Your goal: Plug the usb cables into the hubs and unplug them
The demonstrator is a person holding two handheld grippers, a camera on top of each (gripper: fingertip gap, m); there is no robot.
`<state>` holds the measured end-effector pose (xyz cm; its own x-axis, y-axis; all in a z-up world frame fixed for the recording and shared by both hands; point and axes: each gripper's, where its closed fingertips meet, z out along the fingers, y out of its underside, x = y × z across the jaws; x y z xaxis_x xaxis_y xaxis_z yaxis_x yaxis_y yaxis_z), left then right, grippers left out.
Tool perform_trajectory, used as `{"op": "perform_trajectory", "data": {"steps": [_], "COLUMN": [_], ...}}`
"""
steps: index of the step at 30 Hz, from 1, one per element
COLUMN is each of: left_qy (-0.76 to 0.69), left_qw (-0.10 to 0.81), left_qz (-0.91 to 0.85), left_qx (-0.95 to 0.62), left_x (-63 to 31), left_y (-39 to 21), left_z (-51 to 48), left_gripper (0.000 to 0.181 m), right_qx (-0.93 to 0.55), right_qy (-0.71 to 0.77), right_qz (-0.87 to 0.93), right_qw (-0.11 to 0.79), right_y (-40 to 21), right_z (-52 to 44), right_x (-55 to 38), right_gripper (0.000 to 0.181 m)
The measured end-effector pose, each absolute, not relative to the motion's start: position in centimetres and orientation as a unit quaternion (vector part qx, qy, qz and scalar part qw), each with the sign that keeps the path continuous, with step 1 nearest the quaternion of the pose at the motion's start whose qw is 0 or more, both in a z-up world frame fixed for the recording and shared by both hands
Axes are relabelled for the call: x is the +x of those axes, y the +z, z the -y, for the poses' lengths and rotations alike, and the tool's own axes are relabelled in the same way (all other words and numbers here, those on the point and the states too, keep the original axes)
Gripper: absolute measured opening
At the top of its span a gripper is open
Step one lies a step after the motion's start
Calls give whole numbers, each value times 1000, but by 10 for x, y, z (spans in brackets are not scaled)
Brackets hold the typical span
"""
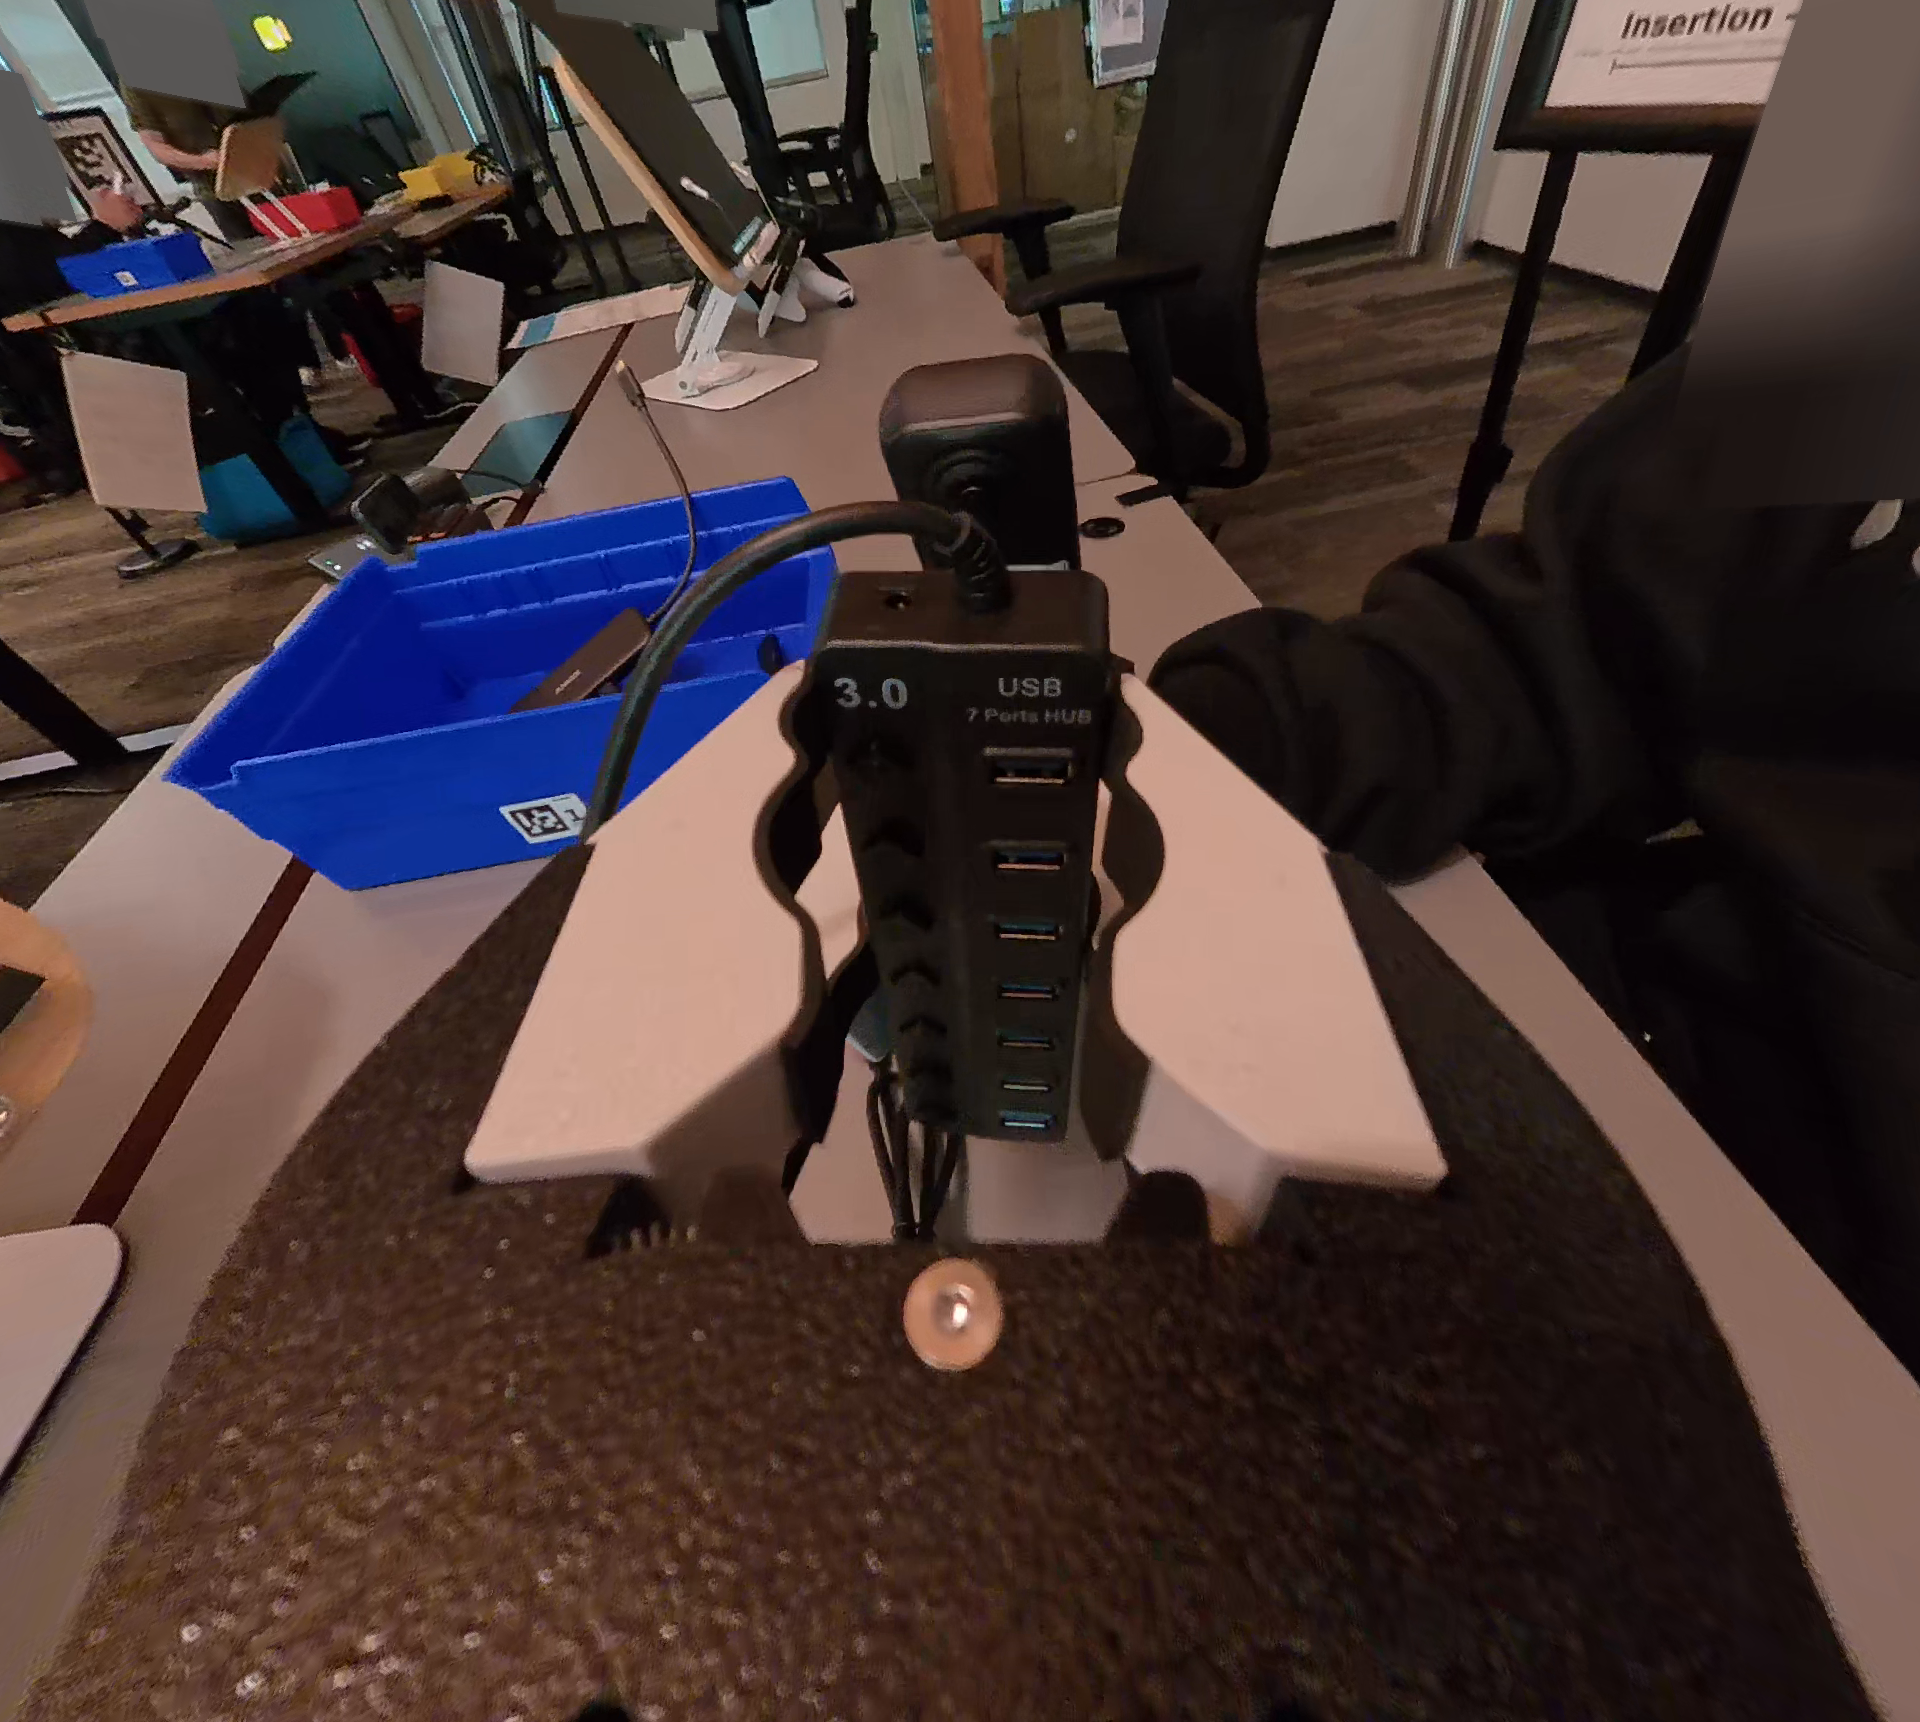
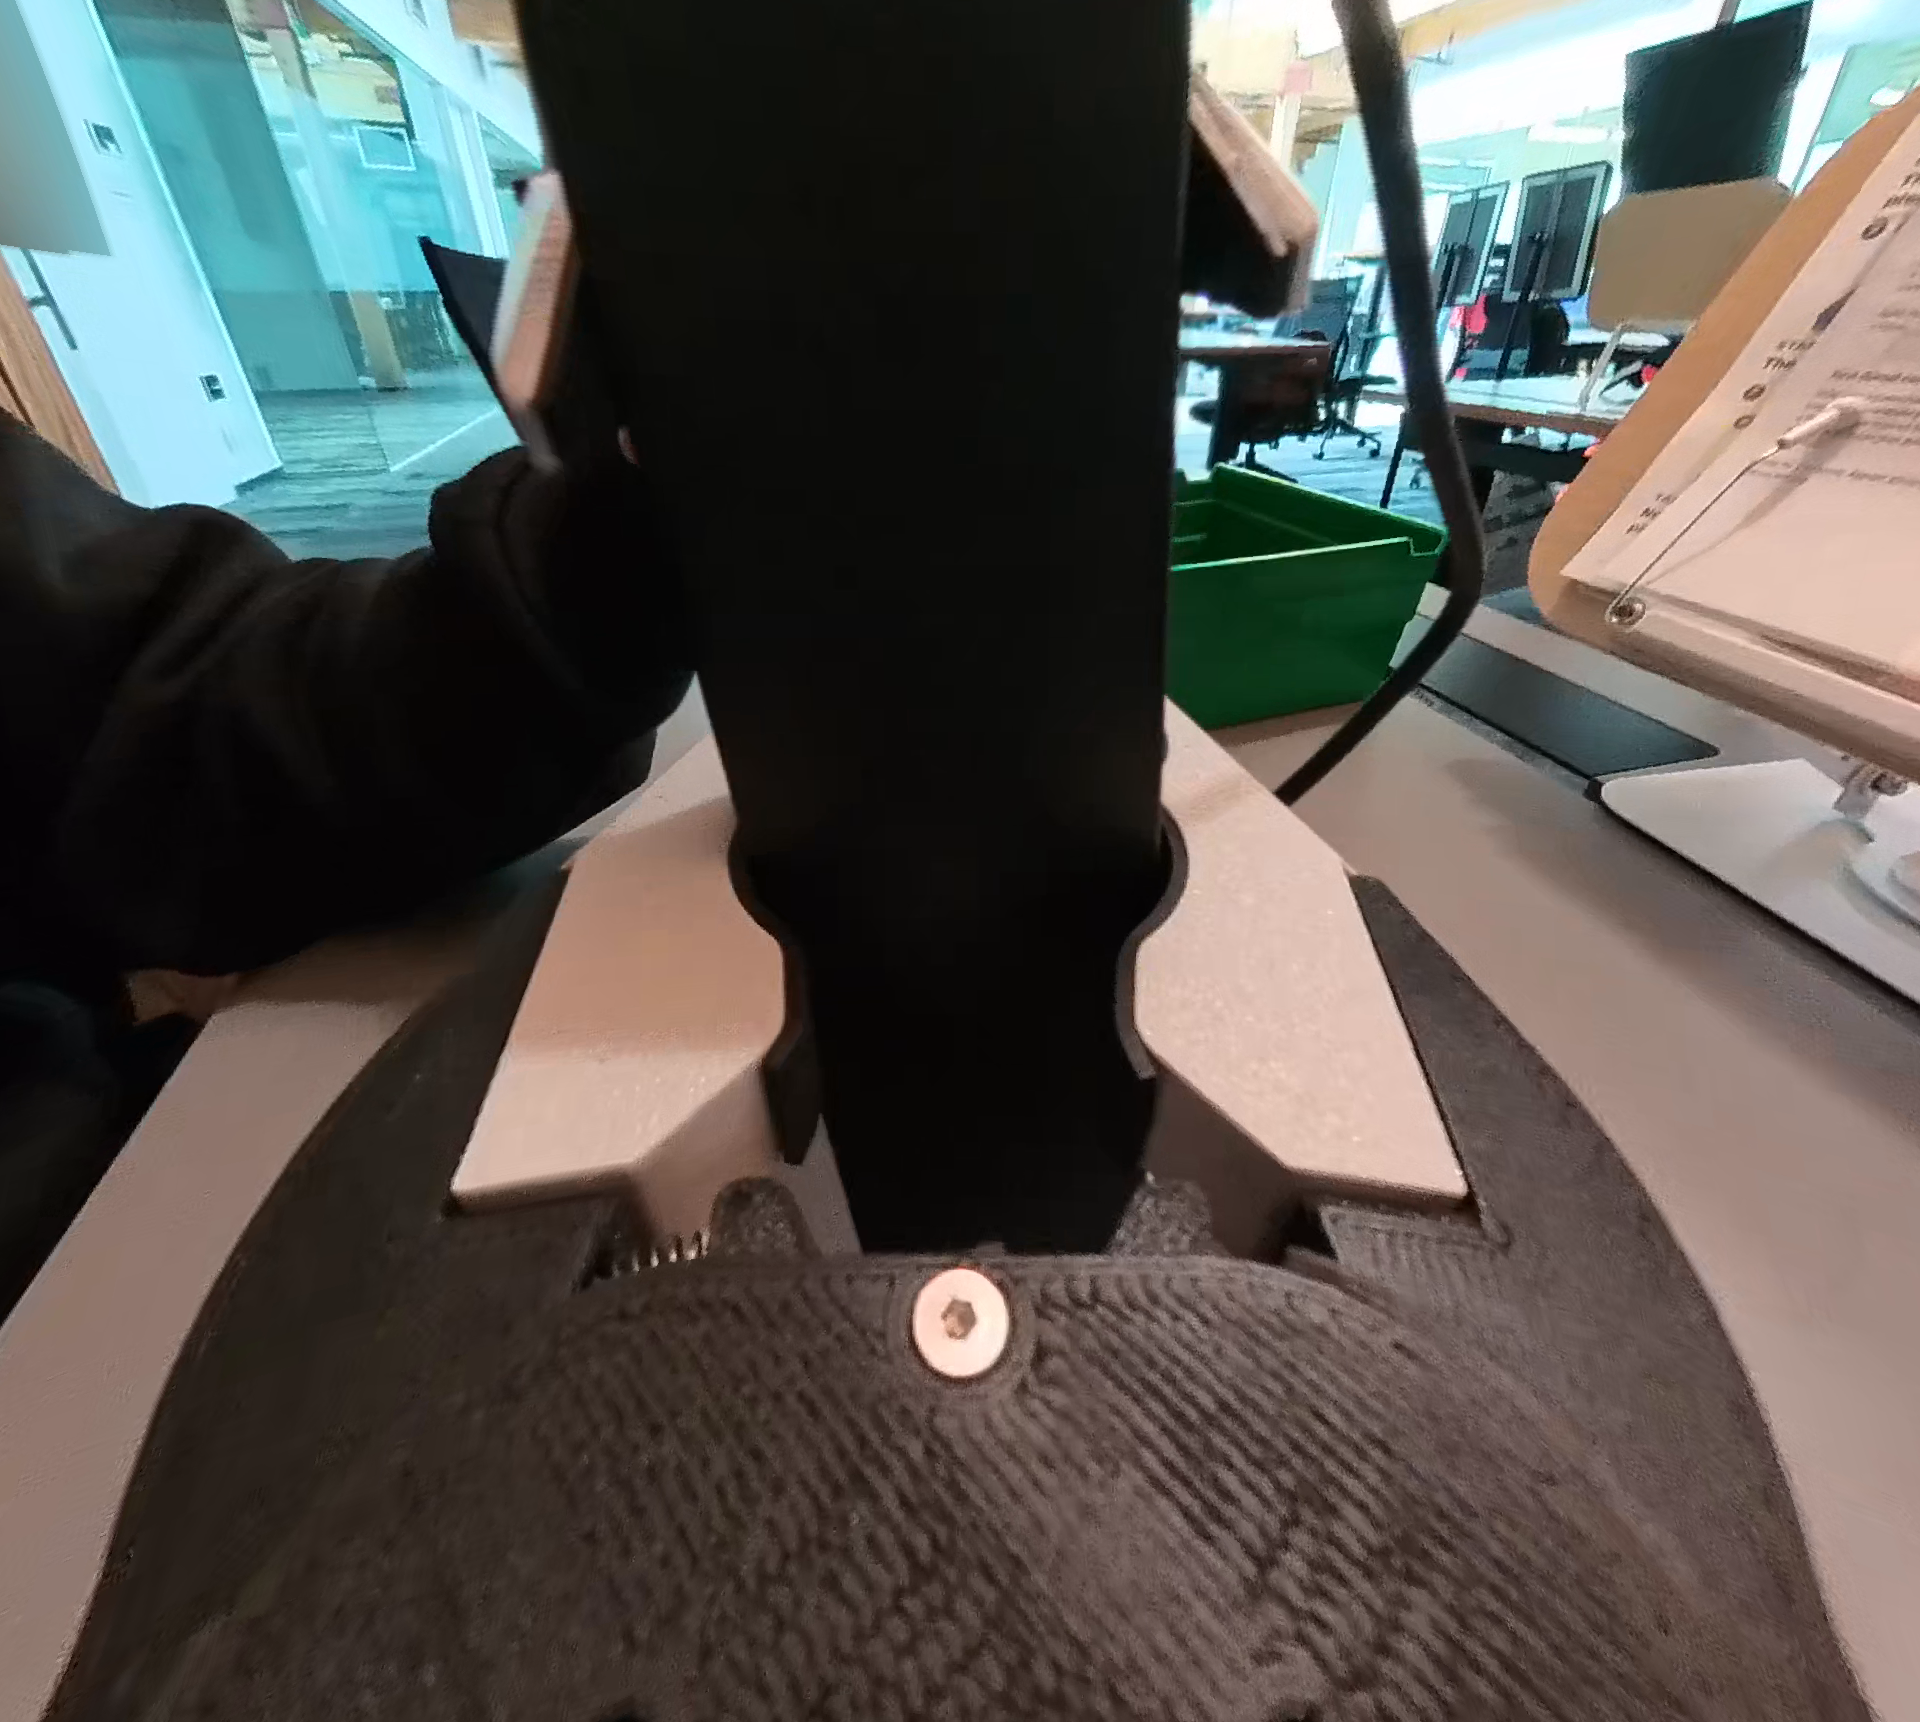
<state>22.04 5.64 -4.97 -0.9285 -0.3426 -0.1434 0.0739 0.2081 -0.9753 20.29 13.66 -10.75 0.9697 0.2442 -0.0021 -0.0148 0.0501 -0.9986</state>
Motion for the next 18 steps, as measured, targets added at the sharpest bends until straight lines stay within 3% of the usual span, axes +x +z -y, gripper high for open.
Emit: {"op": "perform_trajectory", "data": {"steps": [7,18], "left_qy": [-610,-606], "left_qw": [166,136], "left_qz": [-770,-776], "left_qx": [-88,-108], "left_x": [223,218], "left_y": [-59,-61], "left_z": [-57,-59], "left_gripper": [51,51], "right_qx": [-671,-713], "right_qy": [81,66], "right_qz": [60,85], "right_qw": [735,693], "right_y": [-100,-111], "right_z": [-139,-139], "right_x": [207,203], "right_gripper": [69,62]}}
